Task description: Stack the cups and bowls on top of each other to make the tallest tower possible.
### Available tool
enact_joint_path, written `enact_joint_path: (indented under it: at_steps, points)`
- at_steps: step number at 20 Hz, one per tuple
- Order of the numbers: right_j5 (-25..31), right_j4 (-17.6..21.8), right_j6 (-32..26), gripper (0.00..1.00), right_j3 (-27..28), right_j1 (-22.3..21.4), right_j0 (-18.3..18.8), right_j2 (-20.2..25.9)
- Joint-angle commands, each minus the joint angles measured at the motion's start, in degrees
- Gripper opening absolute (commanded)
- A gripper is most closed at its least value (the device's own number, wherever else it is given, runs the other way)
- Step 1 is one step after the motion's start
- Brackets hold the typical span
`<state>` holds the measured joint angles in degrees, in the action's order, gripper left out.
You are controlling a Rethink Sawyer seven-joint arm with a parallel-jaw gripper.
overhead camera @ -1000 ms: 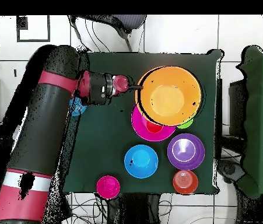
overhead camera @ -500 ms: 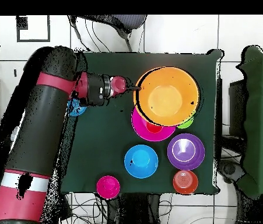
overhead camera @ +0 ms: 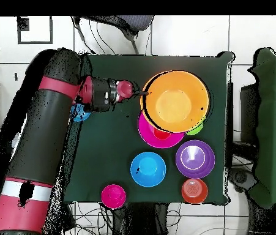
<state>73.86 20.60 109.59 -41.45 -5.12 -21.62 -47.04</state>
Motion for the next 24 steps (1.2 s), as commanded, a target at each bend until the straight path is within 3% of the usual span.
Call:
enact_joint_path:
  at_steps: [1, 15, 24]
  points:
    - [-4.0, 0.2, -0.8, 0.0, -5.5, 0.4, -0.1, 7.7]
    - [-8.8, -0.3, 4.2, 0.0, -12.1, -1.2, -1.7, 7.8]
    - [-7.7, -1.0, 7.1, 0.0, -12.5, -0.7, -2.8, 6.6]
